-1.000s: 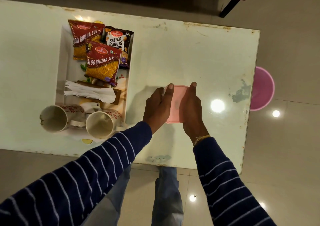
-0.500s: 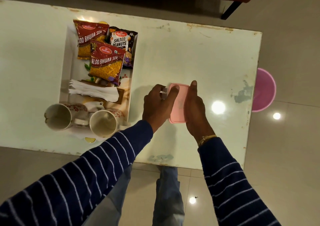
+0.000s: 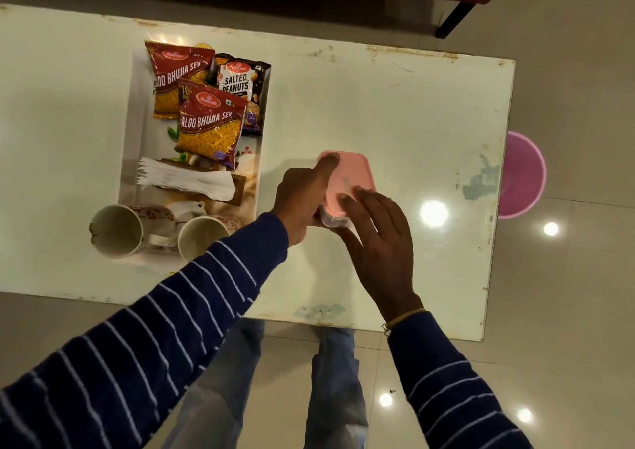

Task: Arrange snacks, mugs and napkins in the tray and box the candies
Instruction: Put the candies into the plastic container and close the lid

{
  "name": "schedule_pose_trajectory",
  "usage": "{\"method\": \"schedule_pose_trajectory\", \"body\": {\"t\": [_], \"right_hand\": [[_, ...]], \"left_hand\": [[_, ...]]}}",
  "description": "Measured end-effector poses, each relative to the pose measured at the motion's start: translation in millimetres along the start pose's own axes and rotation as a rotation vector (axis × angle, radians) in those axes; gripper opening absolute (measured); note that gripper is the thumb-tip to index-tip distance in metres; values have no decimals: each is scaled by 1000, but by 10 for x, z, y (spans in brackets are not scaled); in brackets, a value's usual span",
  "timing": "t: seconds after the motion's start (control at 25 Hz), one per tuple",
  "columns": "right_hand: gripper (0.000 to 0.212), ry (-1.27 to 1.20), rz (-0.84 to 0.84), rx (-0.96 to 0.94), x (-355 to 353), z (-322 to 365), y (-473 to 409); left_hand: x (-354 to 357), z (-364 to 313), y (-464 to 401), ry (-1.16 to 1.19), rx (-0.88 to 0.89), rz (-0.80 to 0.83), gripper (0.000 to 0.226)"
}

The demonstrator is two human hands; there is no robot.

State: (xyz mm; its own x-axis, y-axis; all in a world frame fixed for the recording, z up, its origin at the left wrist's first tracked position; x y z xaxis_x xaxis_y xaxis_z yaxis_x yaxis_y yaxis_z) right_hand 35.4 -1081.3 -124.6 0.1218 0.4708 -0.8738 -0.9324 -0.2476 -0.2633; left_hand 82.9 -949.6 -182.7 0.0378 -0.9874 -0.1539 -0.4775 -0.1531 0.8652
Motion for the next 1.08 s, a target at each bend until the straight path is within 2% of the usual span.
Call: {"method": "schedule_pose_trajectory", "body": {"t": [0.12, 0.2, 0.32, 0.4, 0.48, 0.52, 0.56, 0.64, 0.68, 0.72, 0.76, 0.84, 1.0, 1.08], "right_hand": [[51, 30, -26, -56, -54, 0, -27], [52, 64, -37, -84, -88, 29, -28], [50, 81, -54, -152, -144, 71, -55], [43, 64, 23, -199, -117, 92, -123], [41, -56, 134, -206, -110, 102, -182], [45, -186, 159, -127, -141, 67, -217], [49, -357, 137, 34, -195, -31, -256], [52, -699, 43, 546, -204, -378, -220], [53, -843, 54, 801, -121, -497, -167], [55, -957, 109, 993, -18, -549, -130], [55, -1025, 176, 1098, 67, -560, -120], [49, -1043, 218, 1132, 92, -545, -189], [45, -968, 33, 1024, 13, -477, -267], [45, -935, -53, 999, -17, -480, -263]], "left_hand": [[109, -2, 138, -28, -106, 217, 54], [203, -14, 242, -54, -130, 266, 66], [180, -28, 244, -27, -51, 91, 72], [113, 34, 218, -10, -49, 19, 72], [25, 95, 166, -53, -19, -22, 70], [-9, 106, 158, -86, 23, -34, 69], [-21, 106, 166, -110, 65, -30, 66], [34, 97, 211, -131, 145, 30, 57], [85, 91, 254, -127, 189, 69, 48], [139, 79, 296, -124, 230, 101, 41], [190, 62, 338, -125, 268, 122, 39], [244, 33, 399, -105, 304, 117, 42], [304, 37, 423, -25, 214, 159, 56], [300, 10, 443, 2, 240, 125, 58]]}}
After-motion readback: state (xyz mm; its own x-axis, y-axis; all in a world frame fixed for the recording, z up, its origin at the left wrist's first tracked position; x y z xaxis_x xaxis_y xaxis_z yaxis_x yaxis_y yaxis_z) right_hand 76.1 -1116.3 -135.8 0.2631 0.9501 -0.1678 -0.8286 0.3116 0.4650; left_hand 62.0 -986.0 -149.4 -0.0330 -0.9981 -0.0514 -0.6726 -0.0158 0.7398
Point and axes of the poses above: each hand's wrist, its own y-axis away from the middle knuckle, its own x-axis out of the palm, z = x × y, the point moved 9 cm from there along -y, towards the middle knuckle, and after that the axes turned 2 degrees about -x, right-handed, at the moved point
